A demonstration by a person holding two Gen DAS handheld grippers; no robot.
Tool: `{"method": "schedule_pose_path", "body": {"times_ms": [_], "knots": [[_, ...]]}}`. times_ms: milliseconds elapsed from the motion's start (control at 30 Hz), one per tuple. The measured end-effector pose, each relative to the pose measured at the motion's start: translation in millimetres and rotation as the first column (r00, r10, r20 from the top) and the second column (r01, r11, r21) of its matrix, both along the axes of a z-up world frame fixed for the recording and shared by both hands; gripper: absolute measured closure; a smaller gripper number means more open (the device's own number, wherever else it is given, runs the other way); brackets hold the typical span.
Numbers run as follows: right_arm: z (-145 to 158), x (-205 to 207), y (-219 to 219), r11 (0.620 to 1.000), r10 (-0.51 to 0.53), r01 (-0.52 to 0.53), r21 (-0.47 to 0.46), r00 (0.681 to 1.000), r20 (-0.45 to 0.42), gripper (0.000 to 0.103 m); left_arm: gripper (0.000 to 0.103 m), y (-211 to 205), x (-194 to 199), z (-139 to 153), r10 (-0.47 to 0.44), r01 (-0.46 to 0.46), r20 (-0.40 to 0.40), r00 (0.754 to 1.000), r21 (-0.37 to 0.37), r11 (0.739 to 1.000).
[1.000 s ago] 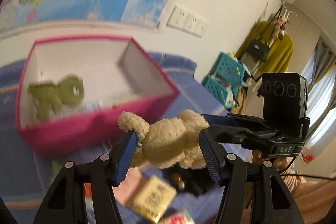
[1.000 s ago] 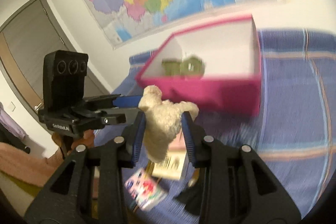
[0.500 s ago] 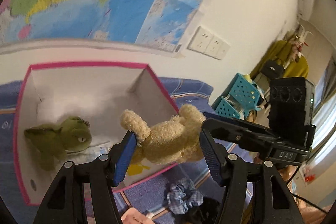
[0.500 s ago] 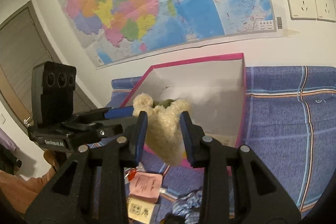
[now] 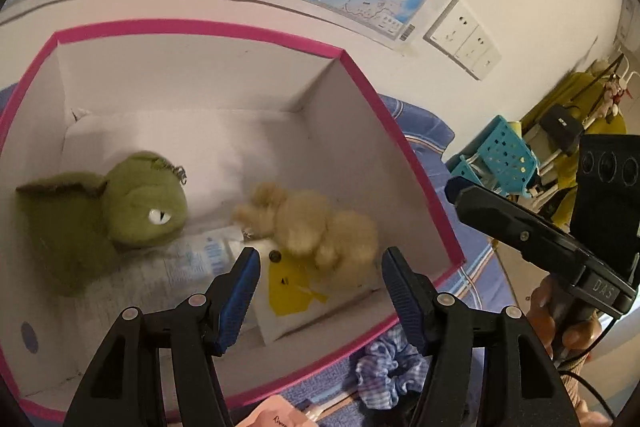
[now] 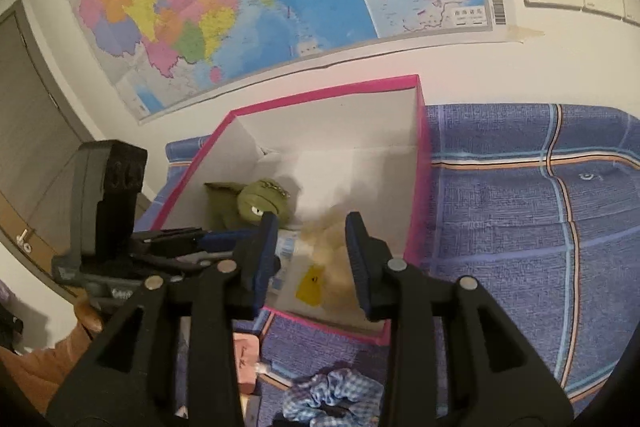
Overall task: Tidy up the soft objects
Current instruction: 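Lower the teddy bear into the pink box and open the left gripper, then grasp the black cloth with the right gripper and lift it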
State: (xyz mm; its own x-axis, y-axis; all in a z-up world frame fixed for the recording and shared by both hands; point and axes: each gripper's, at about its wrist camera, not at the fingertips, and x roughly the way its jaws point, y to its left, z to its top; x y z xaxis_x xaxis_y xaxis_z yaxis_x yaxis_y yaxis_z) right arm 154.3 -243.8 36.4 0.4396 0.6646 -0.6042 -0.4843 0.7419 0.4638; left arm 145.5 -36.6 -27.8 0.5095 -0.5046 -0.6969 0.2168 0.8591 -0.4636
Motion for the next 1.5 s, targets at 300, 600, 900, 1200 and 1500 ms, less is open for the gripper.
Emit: {"method": "schedule_pose_path", "body": {"times_ms": [300, 600, 900, 1200, 1500], "knots": [[4.6, -33.6, -20.1, 1.0, -0.003, 0.003, 0.016, 1.0, 0.022, 0.057, 0.038, 0.1, -49.8, 28.8, -0.041, 0.031, 0.142, 0.989, 0.069, 0.997], [-20.0, -90.3, -43.8, 0.999, 0.052, -0.051, 0.006, 0.998, -0.04, 0.047, 0.038, -21.6, -115.6, 40.5, -0.176, 0.151, 0.228, 0.958, 0.124, 0.981], [-81.1, -130.8, -40.8, 0.987, 0.078, -0.105, -0.119, 0.975, -0.209, 0.04, 0.038, -52.5, -138.0, 8.3, -0.262, 0.237, 0.145, 0.954, 0.169, 0.957], [-96.1, -145.5, -28.9, 0.976, 0.122, -0.157, -0.151, 0.968, -0.219, 0.06, 0.038, -53.7, -139.7, -11.5, -0.264, 0.253, 0.075, 0.962, 0.133, 0.958], [-64.5, -158.8, -30.8, 0.98, 0.147, -0.161, -0.12, 0.982, -0.116, 0.091, 0.038, -60.2, -141.9, -23.2, -0.317, 0.312, 0.037, 0.948, 0.1, 0.945]]}}
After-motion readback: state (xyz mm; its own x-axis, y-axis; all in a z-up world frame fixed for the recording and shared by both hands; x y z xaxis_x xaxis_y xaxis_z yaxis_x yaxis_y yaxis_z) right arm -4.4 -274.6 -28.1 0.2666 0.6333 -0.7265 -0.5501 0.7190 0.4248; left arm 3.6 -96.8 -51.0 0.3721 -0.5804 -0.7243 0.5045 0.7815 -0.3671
